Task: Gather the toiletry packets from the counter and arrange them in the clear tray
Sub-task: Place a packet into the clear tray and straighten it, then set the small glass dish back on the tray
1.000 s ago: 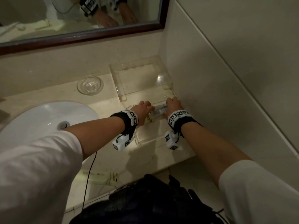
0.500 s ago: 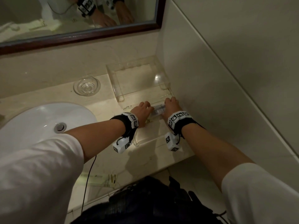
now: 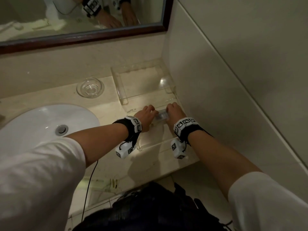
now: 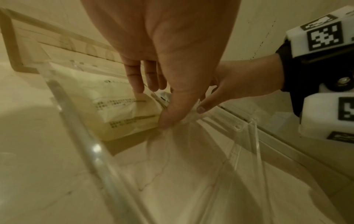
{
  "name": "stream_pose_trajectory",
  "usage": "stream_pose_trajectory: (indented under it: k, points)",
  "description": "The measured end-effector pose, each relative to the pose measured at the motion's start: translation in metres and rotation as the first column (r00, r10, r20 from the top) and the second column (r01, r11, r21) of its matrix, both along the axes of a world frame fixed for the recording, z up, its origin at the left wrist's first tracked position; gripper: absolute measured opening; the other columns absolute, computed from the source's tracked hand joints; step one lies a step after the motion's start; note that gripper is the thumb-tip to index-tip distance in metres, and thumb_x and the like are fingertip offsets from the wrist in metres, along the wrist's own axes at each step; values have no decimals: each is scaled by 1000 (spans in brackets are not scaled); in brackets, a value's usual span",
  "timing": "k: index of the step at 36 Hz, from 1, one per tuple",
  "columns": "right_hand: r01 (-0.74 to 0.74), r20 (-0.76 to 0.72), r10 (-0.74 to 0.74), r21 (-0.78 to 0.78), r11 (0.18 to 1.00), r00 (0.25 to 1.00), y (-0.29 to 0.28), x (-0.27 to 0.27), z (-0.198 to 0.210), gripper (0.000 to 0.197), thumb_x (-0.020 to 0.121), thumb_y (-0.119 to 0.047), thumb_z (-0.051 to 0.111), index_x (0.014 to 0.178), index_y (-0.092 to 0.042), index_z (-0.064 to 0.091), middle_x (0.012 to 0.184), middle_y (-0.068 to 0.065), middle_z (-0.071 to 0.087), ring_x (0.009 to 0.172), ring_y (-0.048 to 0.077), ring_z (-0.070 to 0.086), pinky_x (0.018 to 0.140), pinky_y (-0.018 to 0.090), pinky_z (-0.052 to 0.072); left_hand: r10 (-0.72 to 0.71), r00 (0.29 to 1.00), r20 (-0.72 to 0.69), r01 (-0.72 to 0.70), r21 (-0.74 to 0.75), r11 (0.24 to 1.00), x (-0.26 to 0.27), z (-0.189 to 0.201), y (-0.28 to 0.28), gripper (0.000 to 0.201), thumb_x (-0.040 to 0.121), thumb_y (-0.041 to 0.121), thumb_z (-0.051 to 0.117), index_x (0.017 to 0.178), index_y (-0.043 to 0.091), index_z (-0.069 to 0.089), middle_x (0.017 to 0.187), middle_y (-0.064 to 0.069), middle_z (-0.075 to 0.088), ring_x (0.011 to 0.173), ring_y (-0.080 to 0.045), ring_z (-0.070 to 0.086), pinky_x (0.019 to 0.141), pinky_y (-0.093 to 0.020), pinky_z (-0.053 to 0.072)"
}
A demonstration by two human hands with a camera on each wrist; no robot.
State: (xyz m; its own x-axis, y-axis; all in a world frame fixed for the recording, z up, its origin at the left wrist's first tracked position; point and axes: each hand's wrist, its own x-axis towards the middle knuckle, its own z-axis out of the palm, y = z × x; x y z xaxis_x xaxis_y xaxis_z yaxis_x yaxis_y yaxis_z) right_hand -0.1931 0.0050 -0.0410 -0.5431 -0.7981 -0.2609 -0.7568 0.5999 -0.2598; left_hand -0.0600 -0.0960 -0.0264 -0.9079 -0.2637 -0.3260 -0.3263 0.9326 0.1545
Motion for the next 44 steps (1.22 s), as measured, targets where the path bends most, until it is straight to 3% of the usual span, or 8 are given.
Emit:
stream_pose_trajectory:
  k: [6, 14, 21, 28, 35, 38, 41, 44]
  points:
    - [-36, 8, 36, -64, 997, 999, -10, 6, 3, 24, 87, -14, 60, 109, -11, 51, 118, 7, 47, 108, 25, 50, 84, 35, 45, 68, 996, -64, -64, 52, 997, 3, 6, -5, 63, 83, 21, 64, 139, 13, 36, 141, -10, 31, 126, -28, 36, 94, -35, 44]
    - [-108, 77, 119, -131, 985, 990, -31, 25, 15, 26, 85, -15, 62, 109, -12, 53, 114, 6, 49, 101, 24, 53, 86, 38, 47, 253, 959, -130, -227, 190, 955, 25, 12, -24, 47, 86, 16, 58, 131, 16, 46, 136, -9, 38, 122, -28, 43, 97, -43, 45]
    - [-226, 111, 251, -201, 953, 962, -50, 54, 20, 27, 85, -14, 64, 110, -8, 55, 111, 10, 53, 89, 19, 51, 84, 33, 47, 422, 882, -211, -346, 317, 883, 62, 15, -37, 37, 87, 10, 56, 125, 11, 52, 127, -11, 45, 110, -27, 53, 93, -38, 46]
    - [-301, 131, 335, -224, 927, 933, -68, 89, 23, 25, 86, -15, 64, 109, -9, 58, 108, 9, 56, 86, 19, 54, 82, 30, 46, 634, 710, -307, -497, 420, 759, 110, 8, -45, 33, 86, -4, 47, 114, 6, 62, 118, -14, 55, 105, -28, 56, 88, -21, 37]
    - [-281, 199, 337, -266, 922, 920, -90, 116, 23, 19, 84, -15, 65, 102, -10, 61, 102, 9, 61, 82, 15, 53, 79, 29, 46, 822, 480, -307, -628, 535, 566, 149, 8, -62, 29, 84, 1, 50, 107, 10, 65, 117, -8, 61, 103, -25, 60, 86, -24, 41]
    - [-197, 275, 283, -302, 933, 919, -101, 125, 27, 20, 83, -14, 64, 102, -8, 62, 102, 9, 64, 87, 19, 57, 75, 23, 39, 884, 374, -281, -664, 584, 467, 163, 10, -71, 28, 84, 3, 53, 108, 8, 65, 118, -9, 63, 106, -27, 59, 89, -26, 42]
    - [-45, 445, 146, -230, 972, 884, -117, 131, 33, 18, 85, -17, 64, 101, -12, 59, 92, 3, 61, 88, 19, 57, 80, 30, 47, 914, 314, -258, -695, 593, 407, 176, 11, -85, 25, 86, 6, 53, 108, 8, 65, 117, -9, 64, 110, -26, 58, 91, -27, 41]
    - [73, 623, 43, -159, 985, 781, -132, 136, 44, 13, 88, -15, 63, 79, -15, 53, 76, 3, 56, 73, 19, 57, 72, 34, 51, 944, 244, -221, -724, 606, 329, 185, 13, -98, 24, 86, 7, 52, 107, 8, 65, 116, -10, 65, 110, -27, 58, 94, -31, 43]
